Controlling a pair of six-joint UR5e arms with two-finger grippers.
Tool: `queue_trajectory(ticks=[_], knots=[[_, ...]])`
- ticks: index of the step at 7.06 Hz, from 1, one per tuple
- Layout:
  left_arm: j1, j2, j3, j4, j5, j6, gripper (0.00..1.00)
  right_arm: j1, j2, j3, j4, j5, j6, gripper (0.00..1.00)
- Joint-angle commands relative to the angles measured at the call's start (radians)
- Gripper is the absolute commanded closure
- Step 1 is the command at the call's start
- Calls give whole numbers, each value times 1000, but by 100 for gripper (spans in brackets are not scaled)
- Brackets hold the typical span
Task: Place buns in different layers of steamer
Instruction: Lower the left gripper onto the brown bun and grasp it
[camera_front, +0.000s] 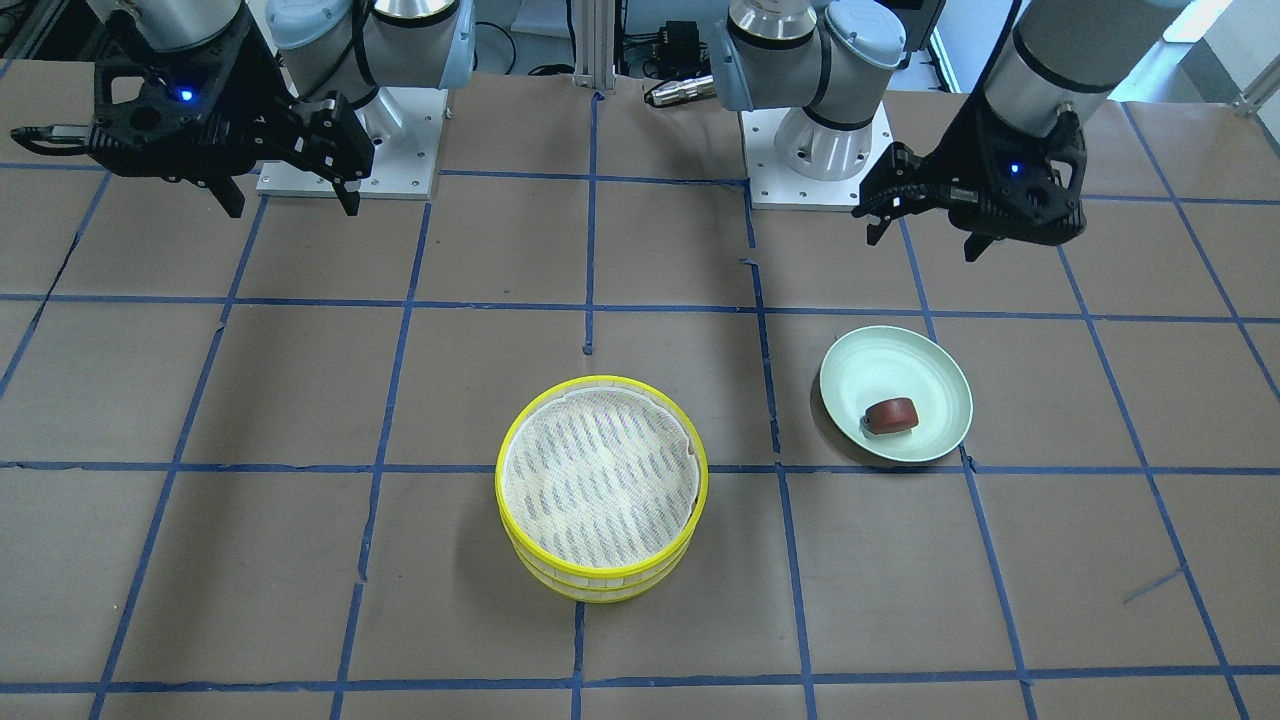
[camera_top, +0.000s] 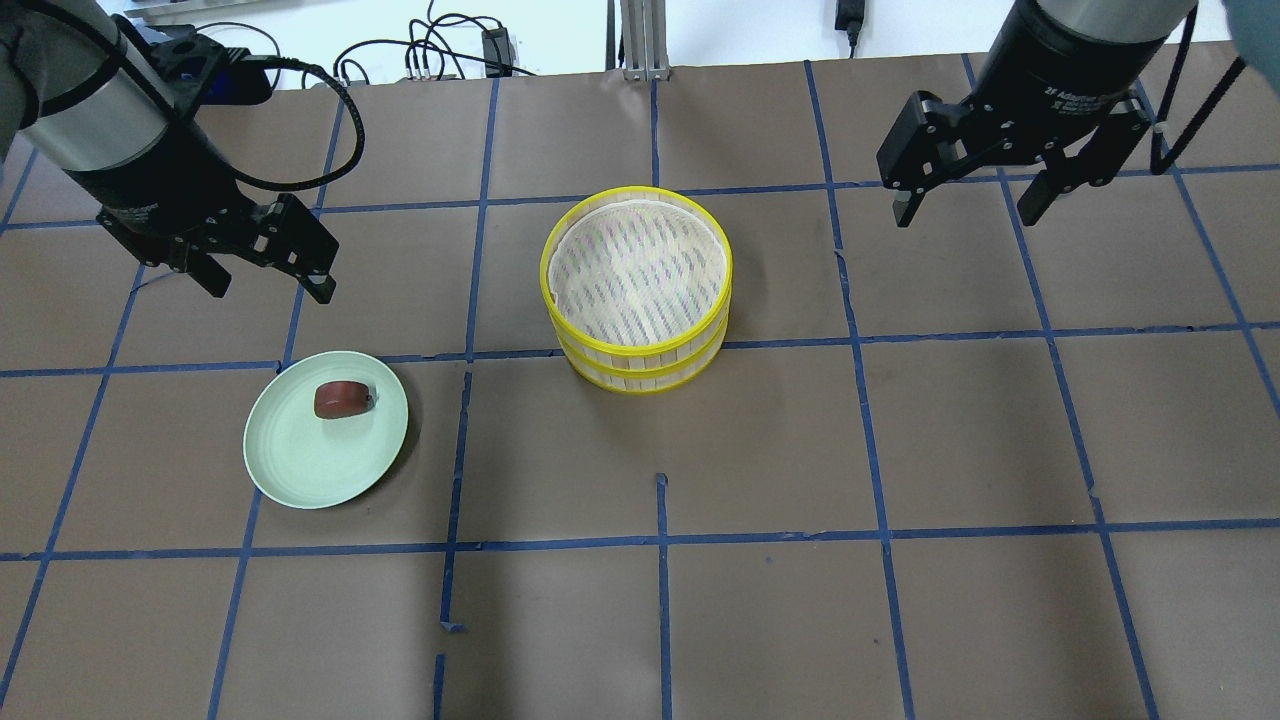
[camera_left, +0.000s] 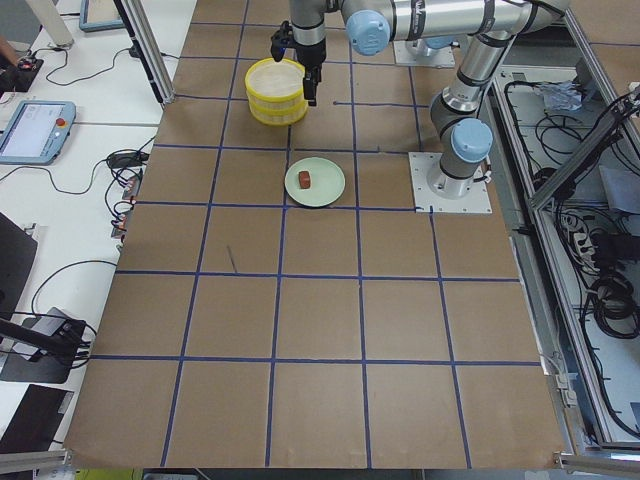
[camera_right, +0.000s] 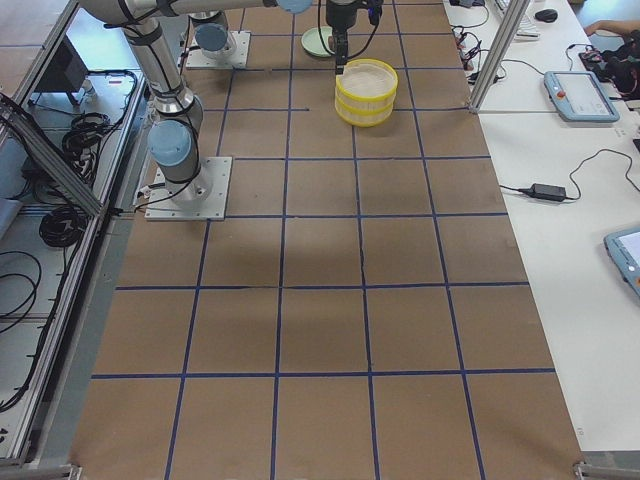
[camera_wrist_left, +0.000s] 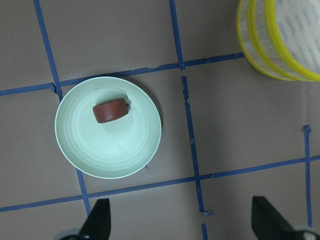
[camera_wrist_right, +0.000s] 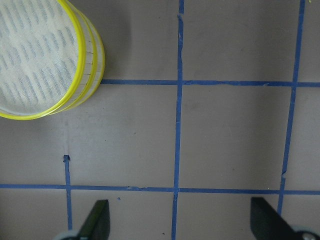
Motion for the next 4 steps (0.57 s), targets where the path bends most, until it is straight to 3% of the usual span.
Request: queue_trajectory(ticks=[1,3,4], knots=[[70,-50,-175,227,1,70,2,8,3,-3,-26,-6,-4,0],[73,-202,-227,432,4,76,2,5,4,-6,-26,-8,-4,0],[84,-261,-227,456,59,73,2,5,4,-4,-26,-15,-4,0]])
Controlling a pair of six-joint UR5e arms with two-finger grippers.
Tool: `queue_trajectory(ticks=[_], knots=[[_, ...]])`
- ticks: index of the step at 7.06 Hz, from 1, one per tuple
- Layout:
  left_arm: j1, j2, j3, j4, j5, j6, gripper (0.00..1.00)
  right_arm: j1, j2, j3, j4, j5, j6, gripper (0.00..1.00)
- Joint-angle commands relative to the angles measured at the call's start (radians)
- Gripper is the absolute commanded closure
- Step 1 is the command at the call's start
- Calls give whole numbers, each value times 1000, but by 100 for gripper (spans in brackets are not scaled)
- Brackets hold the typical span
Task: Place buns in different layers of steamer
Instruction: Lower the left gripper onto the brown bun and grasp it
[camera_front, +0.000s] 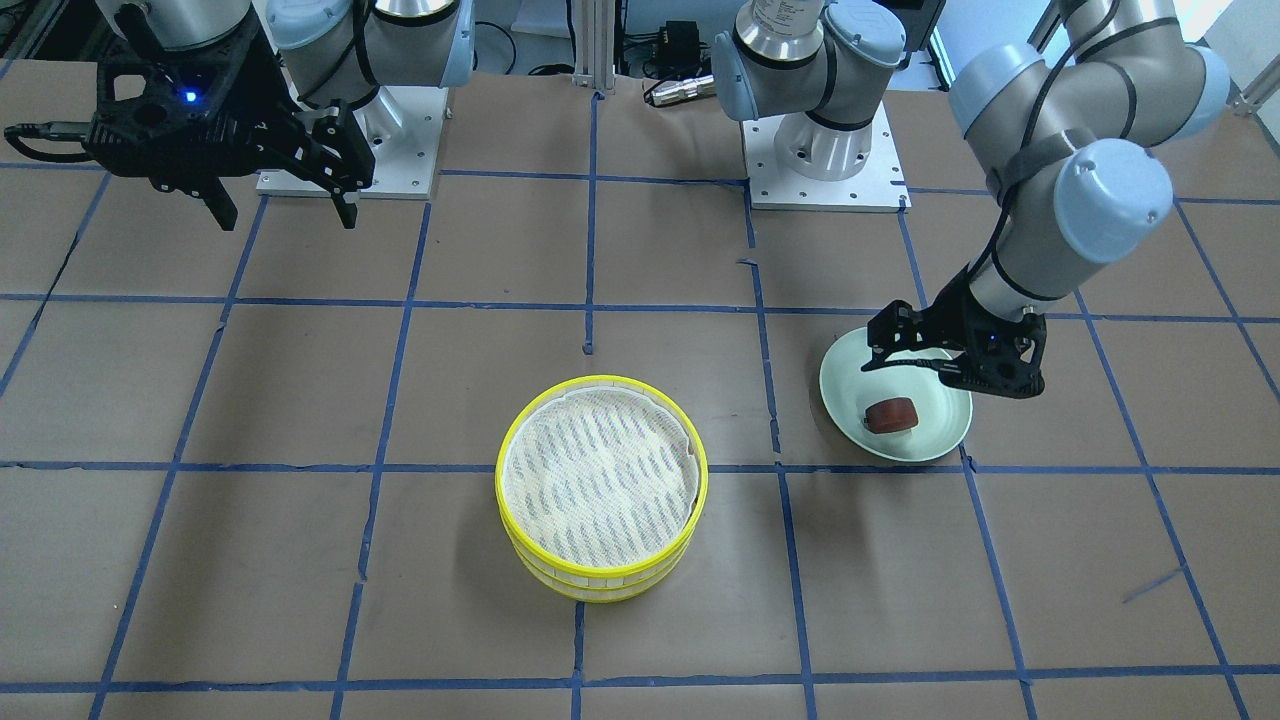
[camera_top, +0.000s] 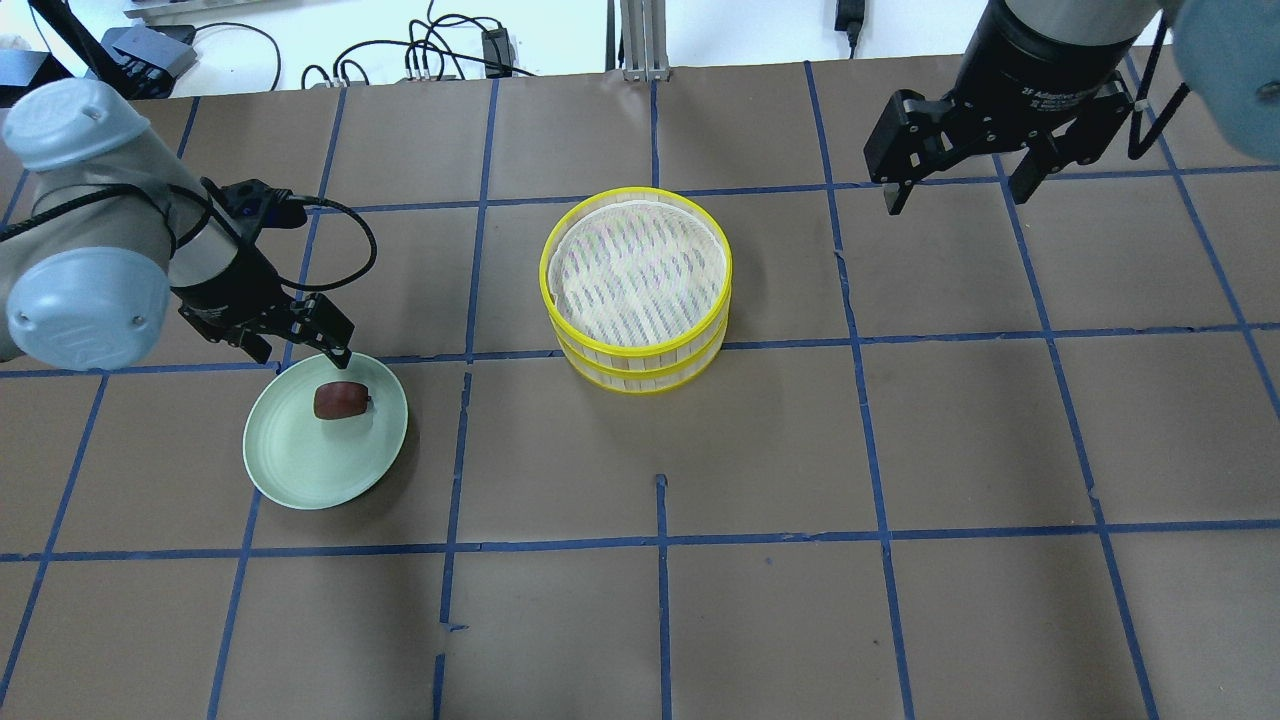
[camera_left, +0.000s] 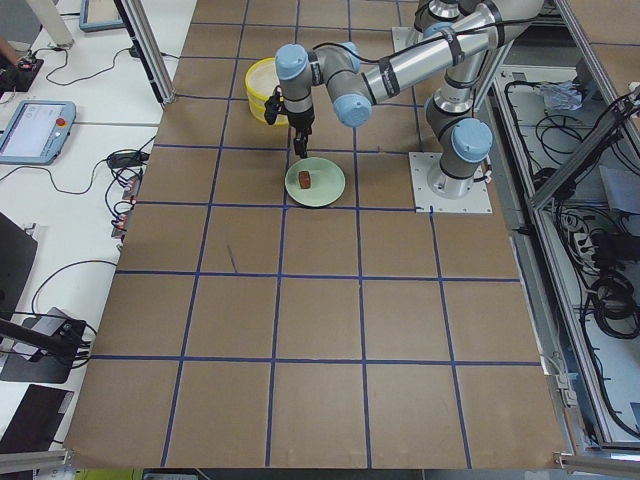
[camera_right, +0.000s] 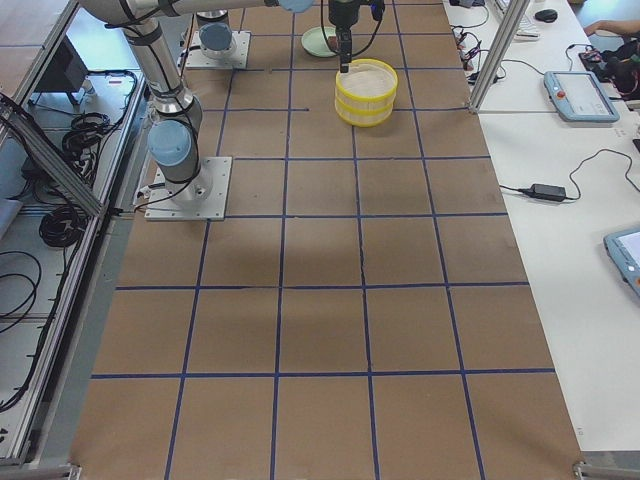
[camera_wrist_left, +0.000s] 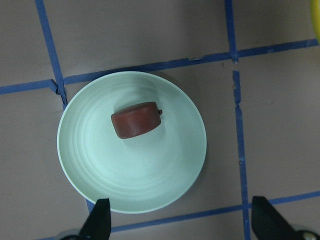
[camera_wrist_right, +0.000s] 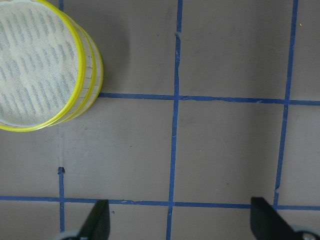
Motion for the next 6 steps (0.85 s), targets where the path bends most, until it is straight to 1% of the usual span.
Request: queue_trajectory(ticks=[1,2,3,4,5,6], knots=[[12,-118,-16,105,54,2,2,-1,0,-2,-2,-2,0,0],[12,-140,-16,113,53,2,6,-4,0,-3,0,-5,0,0],[12,-161,-21,129,51,2,19,-8,0,-2,0,-6,0,0],[12,-183,-46,132,50,1,26,-7,0,-3,-2,-8,0,0],[12,-188,-73,168,47,-1,72,-5,0,-3,-2,-8,0,0],[12,-188,-74,189,45,1,98,-4,-1,-2,-5,-8,0,0]])
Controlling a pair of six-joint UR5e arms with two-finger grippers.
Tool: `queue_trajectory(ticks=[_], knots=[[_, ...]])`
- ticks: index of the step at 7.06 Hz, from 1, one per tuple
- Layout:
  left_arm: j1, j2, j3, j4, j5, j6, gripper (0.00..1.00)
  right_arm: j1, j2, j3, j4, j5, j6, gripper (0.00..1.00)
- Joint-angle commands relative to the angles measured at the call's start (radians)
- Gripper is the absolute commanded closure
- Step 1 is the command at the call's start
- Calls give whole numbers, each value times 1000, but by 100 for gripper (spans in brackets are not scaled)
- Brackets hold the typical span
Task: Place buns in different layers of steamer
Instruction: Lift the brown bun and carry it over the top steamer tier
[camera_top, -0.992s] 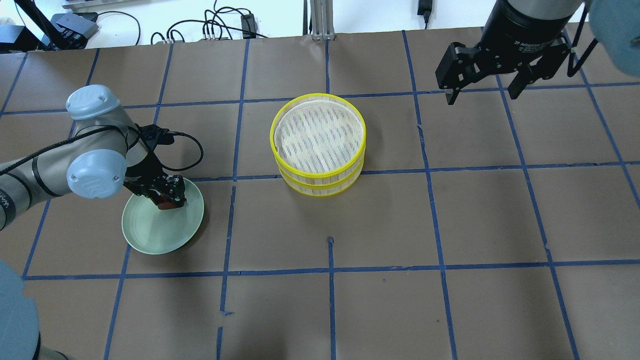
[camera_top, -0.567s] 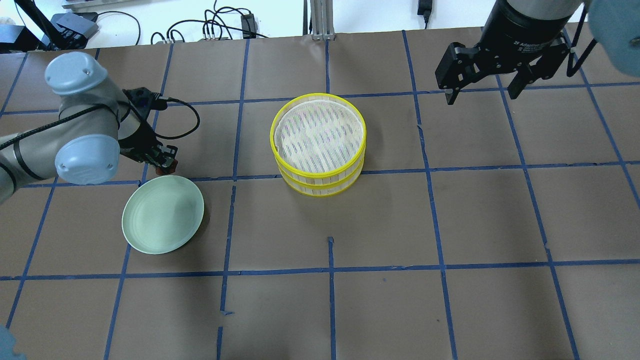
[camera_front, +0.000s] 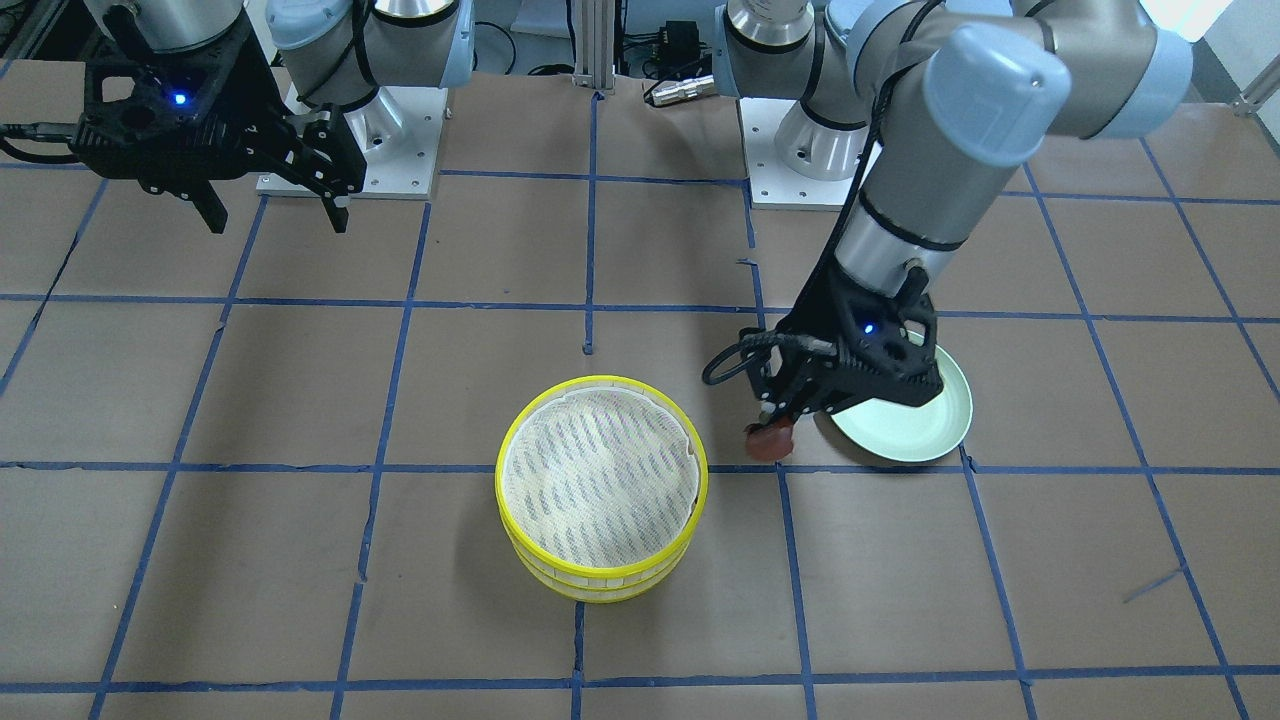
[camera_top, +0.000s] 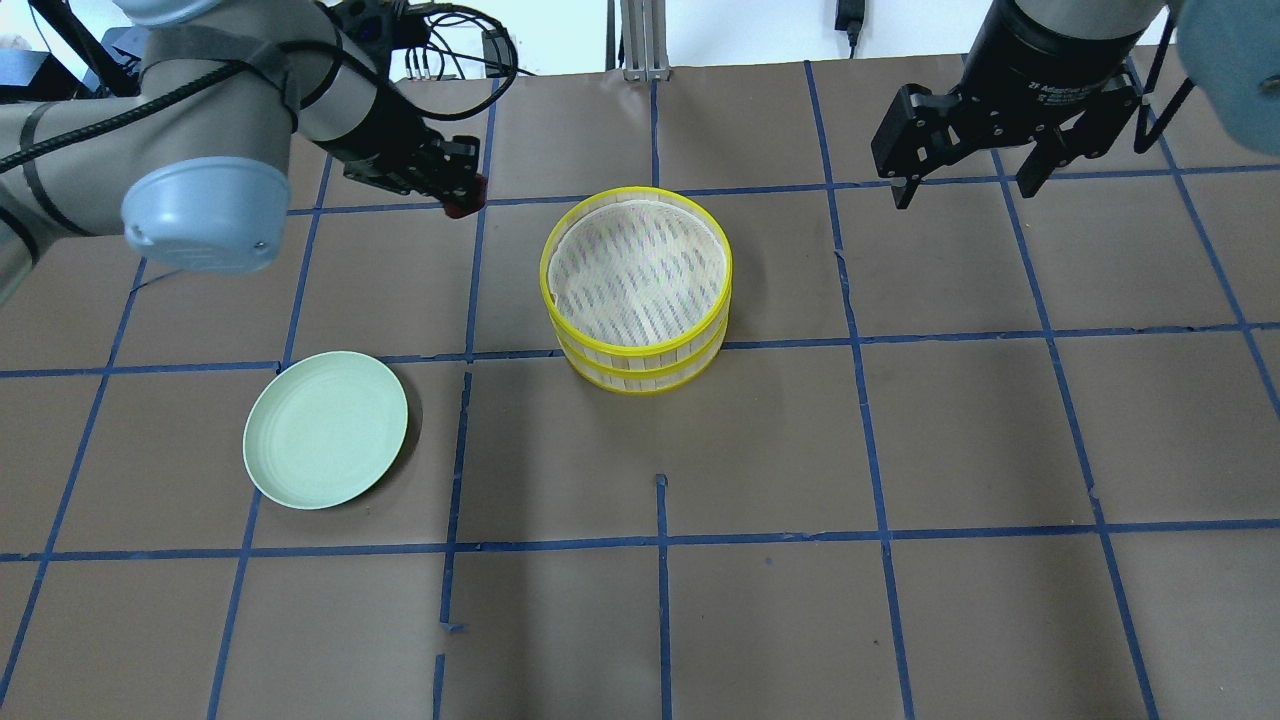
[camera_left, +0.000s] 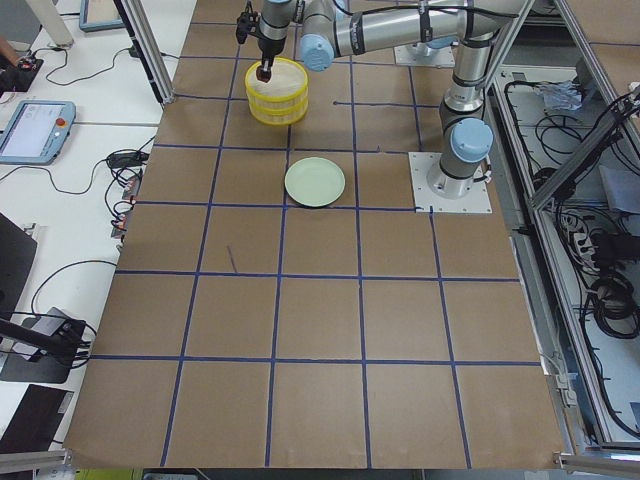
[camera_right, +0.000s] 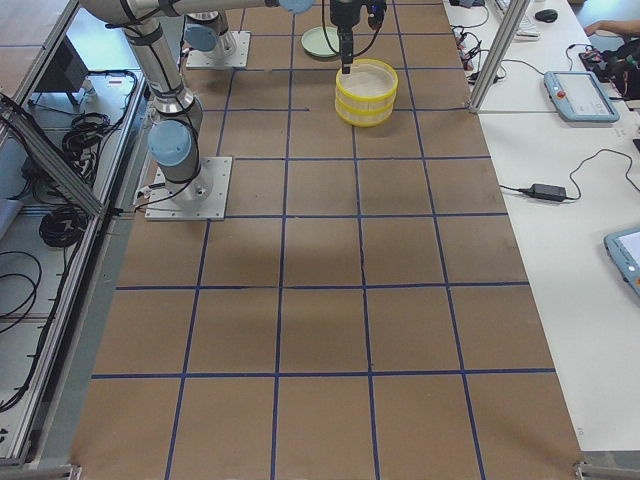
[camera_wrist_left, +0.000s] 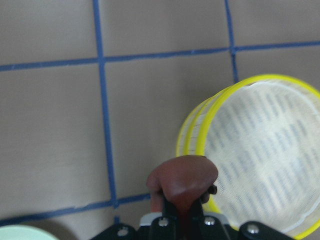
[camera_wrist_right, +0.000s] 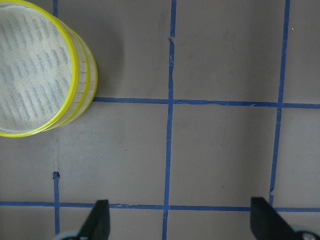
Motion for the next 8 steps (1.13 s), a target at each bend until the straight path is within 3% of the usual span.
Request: queue_trajectory(ticks=[1,2,3,5,8], knots=[[-93,-145,2,188,-30,-139,85,0,0,0,-2,1,-2,0],[-120,-154,-2,189,-17,-152,32,0,0,0,-2,-1,0,0],[-122,-148,-13,189,9,-152,0,0,0,0,3,-1,0,0],[-122,-116,-44,187,25,-143,0,-3,0,2,-2,-1,-2,0],[-114,-70,-28,69,86,-137,0,-2,0,2,-2,-1,-2,0]])
